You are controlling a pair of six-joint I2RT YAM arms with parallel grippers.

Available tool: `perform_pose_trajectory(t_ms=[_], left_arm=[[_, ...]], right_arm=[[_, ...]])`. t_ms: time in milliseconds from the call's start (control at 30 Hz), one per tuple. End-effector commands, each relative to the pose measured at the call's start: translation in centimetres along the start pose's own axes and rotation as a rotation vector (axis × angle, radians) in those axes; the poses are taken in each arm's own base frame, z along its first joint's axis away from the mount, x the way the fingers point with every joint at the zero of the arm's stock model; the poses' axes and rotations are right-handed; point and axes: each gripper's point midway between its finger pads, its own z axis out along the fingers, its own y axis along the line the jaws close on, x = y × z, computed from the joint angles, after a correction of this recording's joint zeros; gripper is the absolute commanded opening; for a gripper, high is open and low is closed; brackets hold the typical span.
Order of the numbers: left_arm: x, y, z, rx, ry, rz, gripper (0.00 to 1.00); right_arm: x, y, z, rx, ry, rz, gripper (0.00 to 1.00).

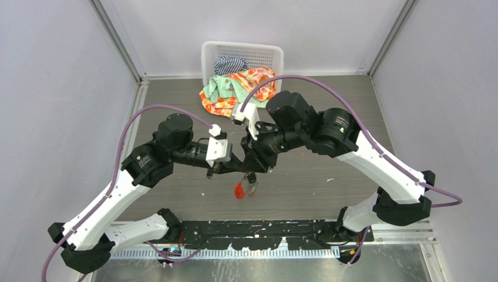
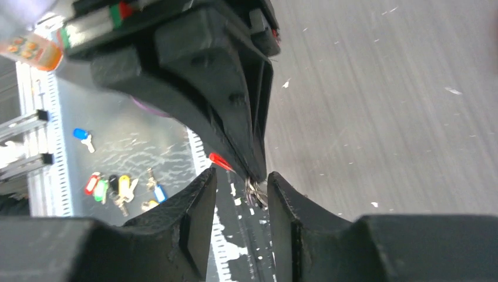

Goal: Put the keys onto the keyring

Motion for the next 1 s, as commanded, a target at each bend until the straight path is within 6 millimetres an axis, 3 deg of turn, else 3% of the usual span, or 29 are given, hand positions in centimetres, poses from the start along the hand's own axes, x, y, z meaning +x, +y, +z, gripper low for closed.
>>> perform_pose_trajectory(t_ms=[0, 100, 200, 400, 700, 967], left_arm=[[-3.9, 0.7, -0.5, -0.045, -0.143, -0.100, 0.00], [-5.7, 1.5, -0.8, -0.073, -0.215, -0.182, 0.00], [-6.7, 2.1, -0.8, -0.094, -0.255, -0.239, 0.00], [-7.6, 2.6, -0.8, -0.110, -0.282, -0.257, 0.00], [-7.9, 2.5, -1.0, -0.108, -0.286, -0.249, 0.00], [-8.0, 2.2, -1.1, -0.102, -0.291, -0.242, 0.00]], right_arm=[[-3.5, -0.9, -5.2, 0.146, -0.283, -0.033, 0.45], [-2.9, -1.2, -6.9, 0.185, -0.373, -0.018, 0.45], [-1.5, -1.1, -7.4, 0.181, -0.412, -0.002, 0.45], [-0.4, -0.3, -6.0, 0.107, -0.422, 0.020, 0.45], [-1.0, -0.7, -3.9, 0.086, -0.451, 0.014, 0.44], [-1.3, -0.3, -3.6, 0.061, -0.455, 0.004, 0.12]])
